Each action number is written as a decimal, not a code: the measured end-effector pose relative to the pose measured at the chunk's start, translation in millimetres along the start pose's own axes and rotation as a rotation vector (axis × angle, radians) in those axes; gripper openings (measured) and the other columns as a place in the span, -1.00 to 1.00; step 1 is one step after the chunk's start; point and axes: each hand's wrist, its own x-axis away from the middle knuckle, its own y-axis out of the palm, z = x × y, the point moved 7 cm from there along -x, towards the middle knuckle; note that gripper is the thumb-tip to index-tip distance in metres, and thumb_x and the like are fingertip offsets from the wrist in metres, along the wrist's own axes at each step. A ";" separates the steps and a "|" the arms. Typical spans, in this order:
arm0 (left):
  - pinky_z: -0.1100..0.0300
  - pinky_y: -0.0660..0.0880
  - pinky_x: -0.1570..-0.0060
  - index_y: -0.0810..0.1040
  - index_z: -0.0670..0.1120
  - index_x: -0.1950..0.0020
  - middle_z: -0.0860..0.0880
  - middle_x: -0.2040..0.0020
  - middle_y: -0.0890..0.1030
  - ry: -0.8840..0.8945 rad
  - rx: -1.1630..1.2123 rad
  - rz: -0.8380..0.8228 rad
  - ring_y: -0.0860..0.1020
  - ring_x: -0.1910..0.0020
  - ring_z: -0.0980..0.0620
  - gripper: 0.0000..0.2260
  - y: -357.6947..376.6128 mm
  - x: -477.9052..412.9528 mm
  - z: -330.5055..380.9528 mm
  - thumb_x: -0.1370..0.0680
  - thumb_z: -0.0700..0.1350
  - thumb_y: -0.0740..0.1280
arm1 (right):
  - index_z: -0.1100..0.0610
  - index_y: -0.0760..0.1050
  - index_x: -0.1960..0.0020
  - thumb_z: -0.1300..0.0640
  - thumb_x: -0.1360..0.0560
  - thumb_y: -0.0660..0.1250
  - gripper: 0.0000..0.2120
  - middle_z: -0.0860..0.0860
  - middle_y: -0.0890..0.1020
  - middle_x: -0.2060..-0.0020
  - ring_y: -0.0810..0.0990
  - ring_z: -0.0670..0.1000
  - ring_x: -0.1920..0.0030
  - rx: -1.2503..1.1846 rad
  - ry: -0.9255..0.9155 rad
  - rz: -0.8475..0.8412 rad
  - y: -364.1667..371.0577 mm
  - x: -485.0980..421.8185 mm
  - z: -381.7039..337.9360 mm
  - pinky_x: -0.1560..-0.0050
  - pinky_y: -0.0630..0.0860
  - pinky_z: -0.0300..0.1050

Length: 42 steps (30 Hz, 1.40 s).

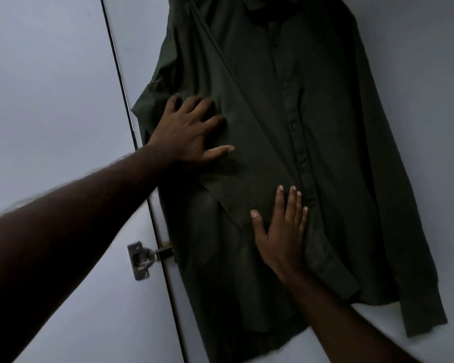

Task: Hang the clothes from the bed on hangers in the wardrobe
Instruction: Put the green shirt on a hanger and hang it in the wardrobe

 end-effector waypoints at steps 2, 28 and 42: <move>-0.10 0.30 -0.22 0.53 -0.02 -0.26 -0.17 -0.25 0.47 -0.017 0.024 0.044 0.42 -0.25 -0.19 -0.31 -9.8 -21.8 -7.2 -0.52 0.41 -0.10 | 0.10 0.11 -0.58 -0.31 -0.54 0.05 -0.25 0.16 0.12 -0.57 0.01 0.12 -0.58 -0.044 -0.112 0.021 -0.8 -32.4 -36.9 -0.53 -0.01 0.22; -0.15 0.23 -0.39 0.50 -0.06 -0.33 -0.22 -0.38 0.44 0.093 0.065 0.330 0.38 -0.39 -0.19 -0.36 -42.7 -171.9 -3.9 -0.50 0.31 -0.02 | 0.10 0.55 -0.11 -0.08 -0.53 0.24 -0.70 0.06 0.60 -0.07 0.55 0.13 -0.12 -0.022 -0.220 0.424 -150.1 -171.8 22.3 -0.13 0.45 0.07; -0.10 -0.16 -0.50 0.11 0.03 -0.58 -0.14 -0.60 0.02 0.233 0.148 0.098 -0.06 -0.58 -0.07 -0.37 -12.6 -269.6 90.6 -0.59 0.32 0.02 | 0.09 0.44 -0.11 -0.21 -0.36 0.41 -0.51 0.09 0.52 -0.02 0.55 0.17 -0.12 0.381 0.291 0.012 -190.3 -356.8 57.6 -0.19 0.49 0.07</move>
